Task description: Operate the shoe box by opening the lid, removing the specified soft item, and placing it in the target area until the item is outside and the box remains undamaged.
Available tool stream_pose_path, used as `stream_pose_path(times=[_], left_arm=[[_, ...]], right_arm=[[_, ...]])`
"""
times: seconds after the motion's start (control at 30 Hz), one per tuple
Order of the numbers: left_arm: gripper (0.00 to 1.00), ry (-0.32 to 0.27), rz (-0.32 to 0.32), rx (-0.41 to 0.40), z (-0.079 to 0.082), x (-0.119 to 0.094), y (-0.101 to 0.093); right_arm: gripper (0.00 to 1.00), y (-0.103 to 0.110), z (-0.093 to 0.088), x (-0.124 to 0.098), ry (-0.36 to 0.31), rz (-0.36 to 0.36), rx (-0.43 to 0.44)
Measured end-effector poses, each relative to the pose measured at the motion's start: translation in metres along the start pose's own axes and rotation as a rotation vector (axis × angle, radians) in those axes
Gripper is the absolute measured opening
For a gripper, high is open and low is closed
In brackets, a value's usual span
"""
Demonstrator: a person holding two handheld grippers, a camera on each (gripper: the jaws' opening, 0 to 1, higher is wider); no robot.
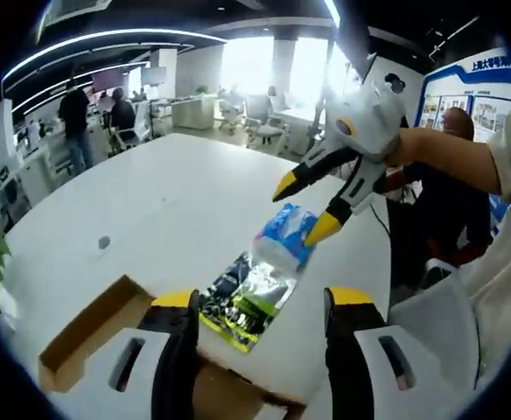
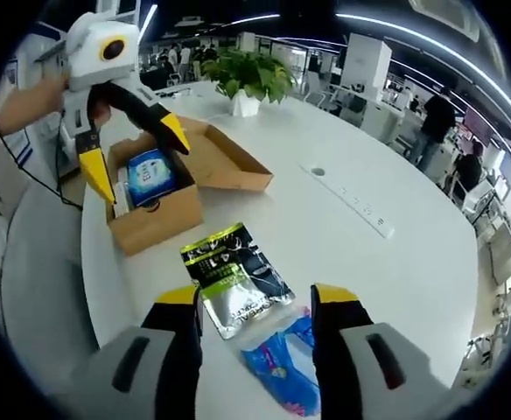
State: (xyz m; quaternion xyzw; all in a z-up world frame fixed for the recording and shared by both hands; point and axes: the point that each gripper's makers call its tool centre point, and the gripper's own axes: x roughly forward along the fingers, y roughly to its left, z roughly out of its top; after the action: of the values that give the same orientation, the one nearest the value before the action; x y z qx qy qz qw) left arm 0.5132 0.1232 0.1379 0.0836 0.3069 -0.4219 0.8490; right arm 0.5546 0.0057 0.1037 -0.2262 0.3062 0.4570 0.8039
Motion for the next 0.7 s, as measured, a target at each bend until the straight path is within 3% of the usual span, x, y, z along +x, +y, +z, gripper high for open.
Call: stream_pose_path(times=[0.37,0.6,0.7], left_arm=[[0.65,-0.036,0.122,-0.071,-0.019,-0.051,0.037],[0.63,-0.031,0.243,-0.118,-0.047,-0.085,0.067],[0.63,-0.042,0.265,-0.16,-0.059,-0.097,0.073]], right_arm=[[0.57,0.024,0.021,0.012,-0.022,-0.002,0.044],[0.57,0.043,0.035,0.02,-0.044,0.016,0.064],[0.56,0.049,0.038,0.025,-0.047,0.02,0.074]])
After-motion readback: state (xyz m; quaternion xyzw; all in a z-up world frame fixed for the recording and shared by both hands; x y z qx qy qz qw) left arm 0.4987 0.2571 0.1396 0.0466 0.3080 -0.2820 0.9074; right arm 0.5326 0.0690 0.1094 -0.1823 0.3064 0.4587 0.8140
